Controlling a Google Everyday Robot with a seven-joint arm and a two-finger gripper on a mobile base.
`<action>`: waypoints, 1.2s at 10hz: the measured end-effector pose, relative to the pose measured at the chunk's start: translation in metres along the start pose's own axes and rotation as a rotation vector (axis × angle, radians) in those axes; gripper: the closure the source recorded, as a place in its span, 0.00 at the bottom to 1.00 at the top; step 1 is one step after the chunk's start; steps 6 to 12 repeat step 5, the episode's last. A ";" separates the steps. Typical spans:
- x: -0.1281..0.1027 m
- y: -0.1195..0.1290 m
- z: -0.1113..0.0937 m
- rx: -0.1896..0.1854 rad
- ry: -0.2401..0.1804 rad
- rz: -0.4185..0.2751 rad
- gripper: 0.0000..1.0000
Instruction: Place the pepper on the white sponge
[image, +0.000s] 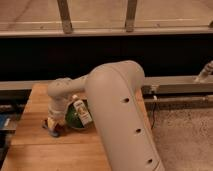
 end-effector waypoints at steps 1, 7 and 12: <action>0.000 0.000 0.000 -0.002 0.002 0.000 0.22; 0.000 0.000 -0.002 -0.007 -0.004 -0.006 0.22; 0.000 0.000 -0.002 -0.007 -0.004 -0.006 0.22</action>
